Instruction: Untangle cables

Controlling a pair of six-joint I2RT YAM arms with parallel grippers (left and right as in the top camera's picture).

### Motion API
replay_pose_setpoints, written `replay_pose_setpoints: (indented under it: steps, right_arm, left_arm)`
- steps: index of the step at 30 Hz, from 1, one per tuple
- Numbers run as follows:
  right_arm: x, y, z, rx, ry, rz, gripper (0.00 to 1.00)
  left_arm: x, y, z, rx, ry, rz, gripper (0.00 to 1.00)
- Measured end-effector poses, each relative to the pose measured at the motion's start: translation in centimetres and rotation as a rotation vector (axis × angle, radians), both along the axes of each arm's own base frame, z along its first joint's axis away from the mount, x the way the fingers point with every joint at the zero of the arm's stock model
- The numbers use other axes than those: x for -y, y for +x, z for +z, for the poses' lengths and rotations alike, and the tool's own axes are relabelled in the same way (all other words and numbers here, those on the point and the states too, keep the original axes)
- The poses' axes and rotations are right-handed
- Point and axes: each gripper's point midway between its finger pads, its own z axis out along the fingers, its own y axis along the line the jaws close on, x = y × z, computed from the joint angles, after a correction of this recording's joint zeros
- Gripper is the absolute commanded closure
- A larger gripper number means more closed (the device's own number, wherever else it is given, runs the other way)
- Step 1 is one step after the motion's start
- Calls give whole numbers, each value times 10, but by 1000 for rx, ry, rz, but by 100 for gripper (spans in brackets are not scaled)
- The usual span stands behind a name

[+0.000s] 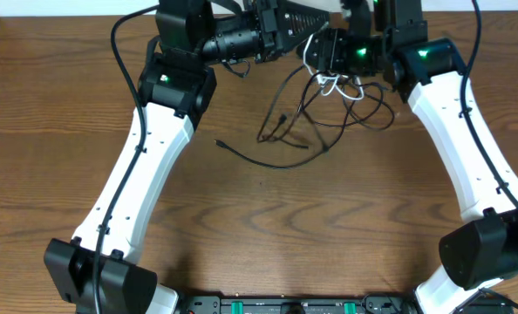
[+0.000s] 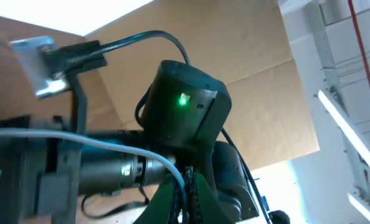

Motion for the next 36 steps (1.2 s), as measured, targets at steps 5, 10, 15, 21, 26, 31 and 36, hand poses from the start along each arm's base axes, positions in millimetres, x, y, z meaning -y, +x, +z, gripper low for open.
replay_pose_setpoints:
  steps: [5,10,15,21,26,31,36]
  right_arm:
    - [46,12,-8,-33,-31,-103,41]
    - [113,18,-26,-98,-99,-245,41]
    - [158,15,-35,-139,-143,-320,43]
    - [161,12,-35,-121,-152,-268,60]
    - [136,16,-16,-24,-59,-133,69]
    - [113,18,16,93,54,-19,70]
    - [101,2,67,209,124,34,83]
  left_arm:
    - [-24,14,-1,-21,-3,45,92]
    - [-51,26,3,-5,-8,89,93]
    - [-72,36,3,-4,-8,137,92]
    - [-78,39,-6,-15,18,149,92]
    - [-71,33,-43,-131,106,141,93]
    - [-65,23,-84,-202,234,154,92]
    - [-43,11,-100,-128,315,98,92]
